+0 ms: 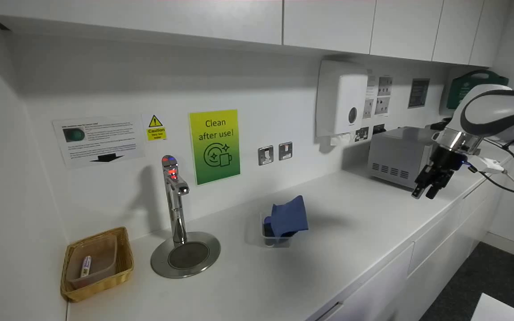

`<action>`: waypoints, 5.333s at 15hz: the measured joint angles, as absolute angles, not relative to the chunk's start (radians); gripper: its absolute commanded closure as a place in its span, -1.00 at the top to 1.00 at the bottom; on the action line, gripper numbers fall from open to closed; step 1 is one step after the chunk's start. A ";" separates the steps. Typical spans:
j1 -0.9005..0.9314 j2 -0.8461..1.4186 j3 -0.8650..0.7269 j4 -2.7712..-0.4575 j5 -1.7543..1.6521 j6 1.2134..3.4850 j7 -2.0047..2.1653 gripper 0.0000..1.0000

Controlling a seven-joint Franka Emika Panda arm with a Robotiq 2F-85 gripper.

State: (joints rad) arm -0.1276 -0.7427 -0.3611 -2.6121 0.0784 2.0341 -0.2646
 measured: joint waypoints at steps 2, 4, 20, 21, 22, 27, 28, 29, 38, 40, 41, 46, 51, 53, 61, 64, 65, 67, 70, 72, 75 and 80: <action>-0.093 -0.696 -0.386 -2.605 0.200 2.036 -0.265 1.00; -0.060 -0.630 -0.399 -2.591 0.325 2.069 -0.265 1.00; -0.042 -0.305 -0.289 -2.427 0.708 2.197 -0.137 1.00; -0.045 -0.303 -0.283 -2.427 0.712 2.197 -0.137 1.00; -0.045 -0.299 -0.276 -2.427 0.722 2.197 -0.137 1.00; -0.039 -0.231 -0.211 -2.401 0.849 2.207 -0.135 1.00; -0.039 -0.208 -0.195 -2.390 0.872 2.216 -0.134 1.00; -0.039 -0.186 -0.180 -2.377 0.890 2.229 -0.131 1.00; -0.039 -0.038 -0.100 -2.259 0.955 2.364 -0.058 1.00; -0.039 -0.019 -0.098 -2.237 0.959 2.367 -0.048 1.00; -0.039 -0.009 -0.098 -2.226 0.961 2.368 -0.047 1.00; -0.044 0.045 -0.098 -2.172 0.966 2.384 -0.047 1.00; -0.045 0.091 -0.097 -2.129 0.974 2.399 -0.047 1.00; -0.045 0.108 -0.095 -2.110 0.984 2.399 -0.047 1.00; -0.044 0.165 -0.064 -2.049 1.010 2.399 -0.047 1.00; -0.042 0.181 -0.052 -2.036 1.018 2.399 -0.047 1.00; -0.041 0.186 -0.049 -2.031 1.021 2.399 -0.047 1.00; -0.041 0.197 -0.044 -2.020 1.030 2.399 -0.047 1.00; -0.041 0.214 -0.043 -2.001 1.041 2.400 -0.047 1.00; -0.041 0.229 -0.043 -1.985 1.049 2.400 -0.047 1.00; -0.041 0.256 -0.042 -1.957 1.070 2.400 -0.047 1.00; -0.041 0.311 -0.029 -1.912 1.109 2.400 -0.048 1.00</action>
